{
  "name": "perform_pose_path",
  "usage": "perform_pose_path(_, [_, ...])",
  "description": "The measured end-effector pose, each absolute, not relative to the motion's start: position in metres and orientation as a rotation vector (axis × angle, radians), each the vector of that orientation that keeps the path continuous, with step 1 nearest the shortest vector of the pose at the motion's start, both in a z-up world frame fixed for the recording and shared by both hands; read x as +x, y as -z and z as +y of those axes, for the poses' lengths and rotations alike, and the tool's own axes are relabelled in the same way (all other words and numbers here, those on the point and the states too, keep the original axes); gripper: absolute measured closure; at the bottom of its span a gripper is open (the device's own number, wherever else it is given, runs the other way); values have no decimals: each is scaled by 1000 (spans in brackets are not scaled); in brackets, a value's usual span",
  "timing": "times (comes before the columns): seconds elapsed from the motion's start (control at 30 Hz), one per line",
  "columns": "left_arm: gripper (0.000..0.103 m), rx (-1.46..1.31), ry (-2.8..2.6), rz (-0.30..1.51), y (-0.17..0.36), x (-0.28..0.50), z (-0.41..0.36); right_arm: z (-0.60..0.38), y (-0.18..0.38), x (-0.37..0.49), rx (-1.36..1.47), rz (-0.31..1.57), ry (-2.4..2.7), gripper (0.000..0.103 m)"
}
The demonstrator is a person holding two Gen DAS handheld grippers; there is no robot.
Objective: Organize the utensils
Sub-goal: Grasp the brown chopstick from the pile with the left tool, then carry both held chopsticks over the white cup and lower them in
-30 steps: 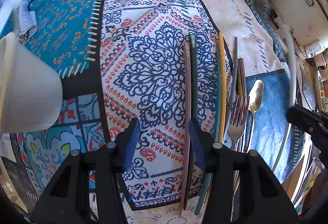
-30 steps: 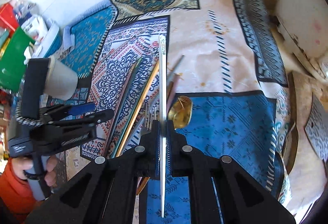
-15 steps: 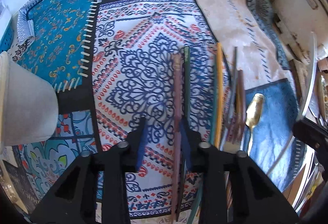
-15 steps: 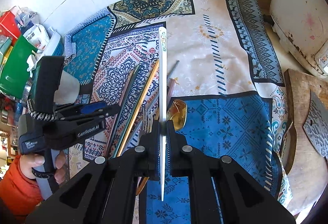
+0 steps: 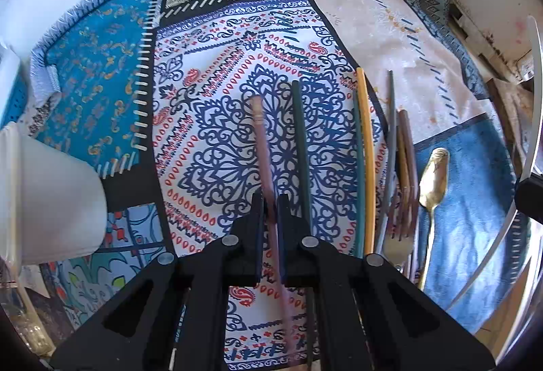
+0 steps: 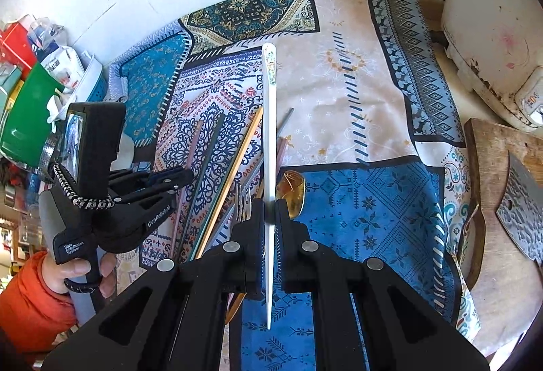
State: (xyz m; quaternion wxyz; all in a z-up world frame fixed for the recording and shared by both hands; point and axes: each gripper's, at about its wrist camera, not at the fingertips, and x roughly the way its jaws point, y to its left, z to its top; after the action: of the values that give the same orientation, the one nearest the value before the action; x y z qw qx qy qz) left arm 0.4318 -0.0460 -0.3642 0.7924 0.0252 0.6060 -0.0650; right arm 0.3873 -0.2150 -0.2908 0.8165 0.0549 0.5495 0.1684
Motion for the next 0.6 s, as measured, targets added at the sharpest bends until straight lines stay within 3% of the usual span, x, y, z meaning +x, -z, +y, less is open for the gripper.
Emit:
perform_pose_path(0.27, [99, -92, 165, 1293, 346, 414, -11, -213, 271, 386, 135, 1108, -350, 97])
perform_pose_path(0.6, [99, -140, 155, 1141, 284, 377, 18, -192, 246, 385, 109, 1037, -376, 97])
